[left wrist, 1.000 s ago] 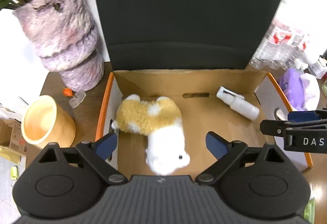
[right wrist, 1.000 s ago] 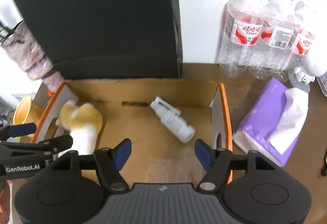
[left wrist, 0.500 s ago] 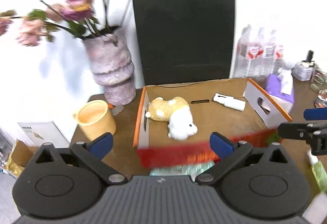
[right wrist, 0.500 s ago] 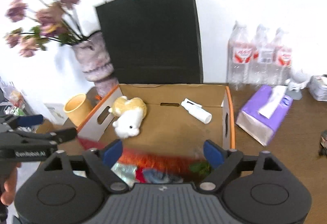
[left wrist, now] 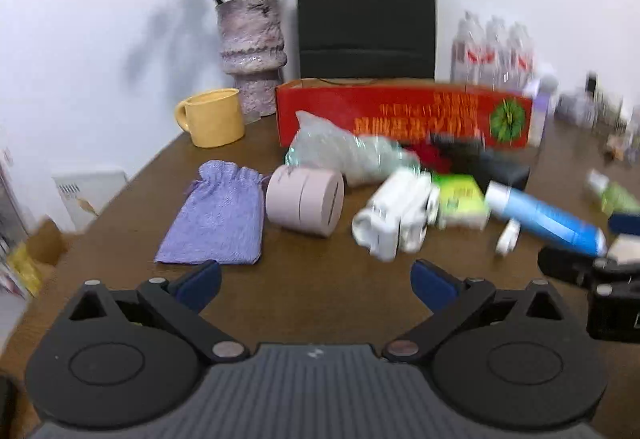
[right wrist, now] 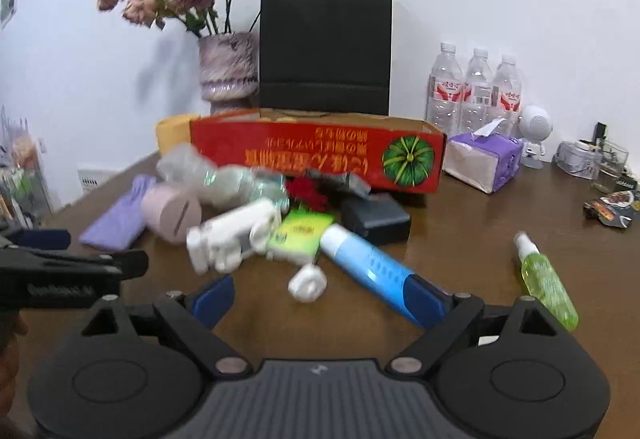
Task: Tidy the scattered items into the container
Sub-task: 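Withdraw both grippers from the box back over the table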
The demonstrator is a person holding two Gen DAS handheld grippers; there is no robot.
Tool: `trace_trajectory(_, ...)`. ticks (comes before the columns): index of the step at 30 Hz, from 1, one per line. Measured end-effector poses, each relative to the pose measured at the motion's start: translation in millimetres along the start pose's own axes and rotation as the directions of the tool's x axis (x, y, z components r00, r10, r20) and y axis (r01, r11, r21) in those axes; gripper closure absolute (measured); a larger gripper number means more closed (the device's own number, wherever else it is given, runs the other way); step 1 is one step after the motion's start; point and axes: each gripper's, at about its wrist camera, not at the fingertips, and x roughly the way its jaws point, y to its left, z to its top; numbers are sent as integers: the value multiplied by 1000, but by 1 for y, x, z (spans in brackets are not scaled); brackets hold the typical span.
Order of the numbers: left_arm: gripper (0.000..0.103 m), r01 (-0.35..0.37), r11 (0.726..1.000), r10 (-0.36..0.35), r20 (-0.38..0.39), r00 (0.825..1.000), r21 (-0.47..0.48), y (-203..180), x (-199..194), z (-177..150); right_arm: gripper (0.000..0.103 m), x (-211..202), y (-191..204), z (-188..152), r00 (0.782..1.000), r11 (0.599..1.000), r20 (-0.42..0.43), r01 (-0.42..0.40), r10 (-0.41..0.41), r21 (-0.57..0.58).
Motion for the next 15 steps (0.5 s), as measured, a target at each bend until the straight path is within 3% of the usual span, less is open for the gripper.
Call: trace_trajectory(15,0,36,999,-34,-86,996,17,-13,10,-35,16,7,2,-38,998,999,-64,28,-26,20)
